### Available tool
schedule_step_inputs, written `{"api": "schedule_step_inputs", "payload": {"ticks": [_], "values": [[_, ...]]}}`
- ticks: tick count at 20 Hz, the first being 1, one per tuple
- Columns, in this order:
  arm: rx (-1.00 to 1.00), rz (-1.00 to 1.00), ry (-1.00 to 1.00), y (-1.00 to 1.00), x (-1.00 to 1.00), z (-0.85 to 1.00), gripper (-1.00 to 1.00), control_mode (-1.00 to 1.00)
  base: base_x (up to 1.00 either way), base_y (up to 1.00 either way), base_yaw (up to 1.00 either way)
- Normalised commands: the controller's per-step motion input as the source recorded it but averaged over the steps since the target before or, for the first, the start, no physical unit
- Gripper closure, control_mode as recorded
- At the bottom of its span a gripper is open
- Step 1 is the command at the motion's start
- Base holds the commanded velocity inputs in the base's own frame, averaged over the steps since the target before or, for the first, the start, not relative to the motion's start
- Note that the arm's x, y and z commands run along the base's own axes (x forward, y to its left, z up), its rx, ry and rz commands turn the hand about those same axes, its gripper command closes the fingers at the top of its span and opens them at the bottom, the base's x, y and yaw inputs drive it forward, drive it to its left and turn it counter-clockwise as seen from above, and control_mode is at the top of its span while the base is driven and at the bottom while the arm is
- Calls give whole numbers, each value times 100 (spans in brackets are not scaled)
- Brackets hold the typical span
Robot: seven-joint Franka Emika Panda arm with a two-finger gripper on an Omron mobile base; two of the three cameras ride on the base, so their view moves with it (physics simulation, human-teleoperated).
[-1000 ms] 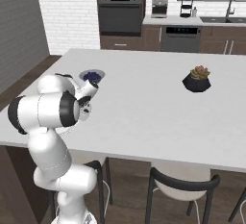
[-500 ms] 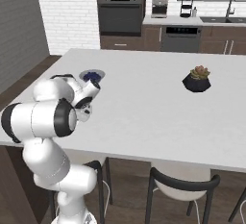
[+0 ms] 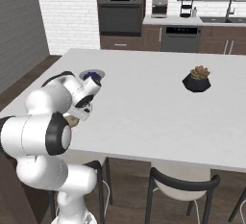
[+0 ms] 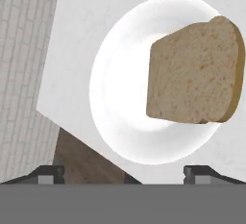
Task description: Start the toaster. Once the lever pops up, take the bread to the plate on the dining counter.
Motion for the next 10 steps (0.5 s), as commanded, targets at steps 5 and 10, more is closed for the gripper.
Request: {"api": "schedule_step_inputs", "payload": {"ticks": [5, 10], "values": [[0, 0, -1, -10, -40, 43, -100, -100, 0, 0, 0], [0, 0, -12, -6, -88, 71, -100, -100, 0, 0, 0]]}}
